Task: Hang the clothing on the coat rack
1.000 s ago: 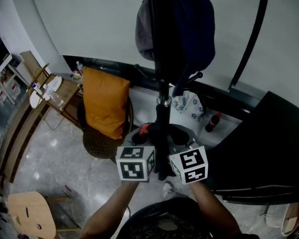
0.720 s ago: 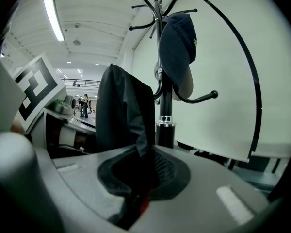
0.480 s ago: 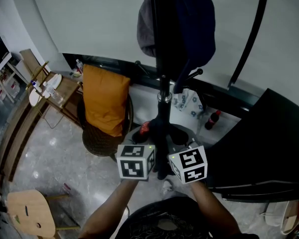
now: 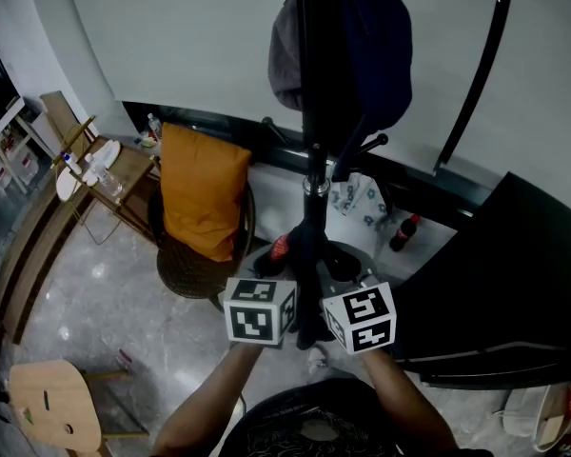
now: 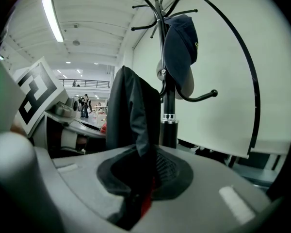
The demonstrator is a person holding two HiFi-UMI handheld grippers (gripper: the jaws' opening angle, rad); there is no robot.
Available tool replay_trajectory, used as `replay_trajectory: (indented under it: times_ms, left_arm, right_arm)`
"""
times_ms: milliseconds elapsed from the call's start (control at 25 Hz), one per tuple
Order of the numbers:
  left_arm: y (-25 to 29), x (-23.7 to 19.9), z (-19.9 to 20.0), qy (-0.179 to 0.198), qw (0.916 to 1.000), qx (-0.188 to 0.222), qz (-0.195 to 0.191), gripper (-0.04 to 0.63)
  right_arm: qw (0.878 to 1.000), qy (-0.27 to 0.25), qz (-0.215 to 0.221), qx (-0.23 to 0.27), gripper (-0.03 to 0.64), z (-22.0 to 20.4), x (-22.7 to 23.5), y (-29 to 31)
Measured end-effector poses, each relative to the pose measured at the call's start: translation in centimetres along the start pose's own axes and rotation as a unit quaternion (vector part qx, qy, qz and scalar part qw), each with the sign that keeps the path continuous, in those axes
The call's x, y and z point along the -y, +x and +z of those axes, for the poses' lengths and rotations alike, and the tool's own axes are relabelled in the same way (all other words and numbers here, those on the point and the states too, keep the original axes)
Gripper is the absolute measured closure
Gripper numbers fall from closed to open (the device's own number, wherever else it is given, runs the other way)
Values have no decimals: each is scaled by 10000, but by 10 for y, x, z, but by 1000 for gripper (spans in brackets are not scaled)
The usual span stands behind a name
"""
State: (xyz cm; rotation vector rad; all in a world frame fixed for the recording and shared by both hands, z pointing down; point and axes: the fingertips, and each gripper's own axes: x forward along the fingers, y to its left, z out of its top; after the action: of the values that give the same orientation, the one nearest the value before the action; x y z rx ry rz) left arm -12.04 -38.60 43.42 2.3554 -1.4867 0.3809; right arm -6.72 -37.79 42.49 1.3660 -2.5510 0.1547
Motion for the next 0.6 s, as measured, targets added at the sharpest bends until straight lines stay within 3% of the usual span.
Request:
replay_trajectory:
  times_ms: [600]
  left_arm:
    - [-17, 9, -4, -106, 9999, 31, -15, 514]
  right_arm:
    - [10000, -88, -26, -12, 558, 2, -8, -21]
